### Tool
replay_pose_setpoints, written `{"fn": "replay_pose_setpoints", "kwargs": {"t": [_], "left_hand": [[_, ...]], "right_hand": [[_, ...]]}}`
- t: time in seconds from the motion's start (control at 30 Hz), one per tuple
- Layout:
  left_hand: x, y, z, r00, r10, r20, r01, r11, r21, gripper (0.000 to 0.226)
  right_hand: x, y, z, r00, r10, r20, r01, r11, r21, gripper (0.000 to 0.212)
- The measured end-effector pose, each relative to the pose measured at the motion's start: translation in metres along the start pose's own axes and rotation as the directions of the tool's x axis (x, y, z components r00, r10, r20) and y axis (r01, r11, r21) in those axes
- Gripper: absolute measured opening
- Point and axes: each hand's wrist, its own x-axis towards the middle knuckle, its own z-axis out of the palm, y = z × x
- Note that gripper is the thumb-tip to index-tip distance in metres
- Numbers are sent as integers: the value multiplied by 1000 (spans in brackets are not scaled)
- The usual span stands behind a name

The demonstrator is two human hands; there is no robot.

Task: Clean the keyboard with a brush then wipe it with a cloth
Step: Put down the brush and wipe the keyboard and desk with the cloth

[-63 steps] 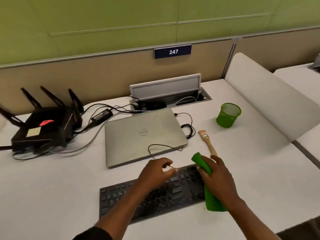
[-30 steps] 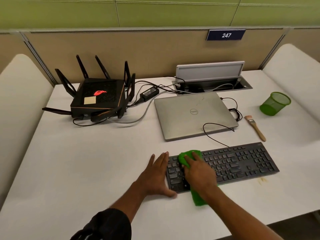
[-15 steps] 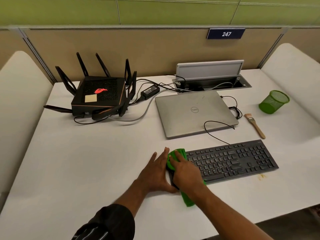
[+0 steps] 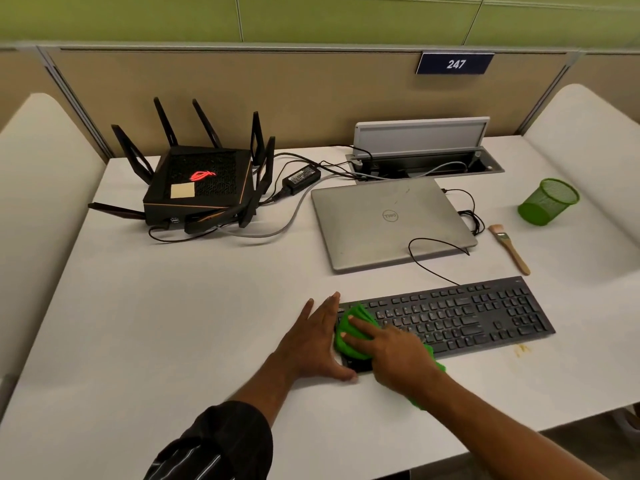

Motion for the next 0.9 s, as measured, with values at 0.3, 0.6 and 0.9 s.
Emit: {"fn": "replay_pose_setpoints", "kwargs": {"t": [0.3,0.6,0.9], "left_hand": [[0,3,-3,1000,19,-2,-19,999,25,144],[-1,4,-2,1000,10,14,-11,999,32,143],[-1,2,-2,1000,14,20,-15,999,39,144]], "right_hand": [[-6,-16,13,1000,5,-10,-4,999,32,59],[-7,-7,11,997,41,-58,-39,999,27,62],[-5,12,10,998,7,-64,-8,1000,-6,61]]}}
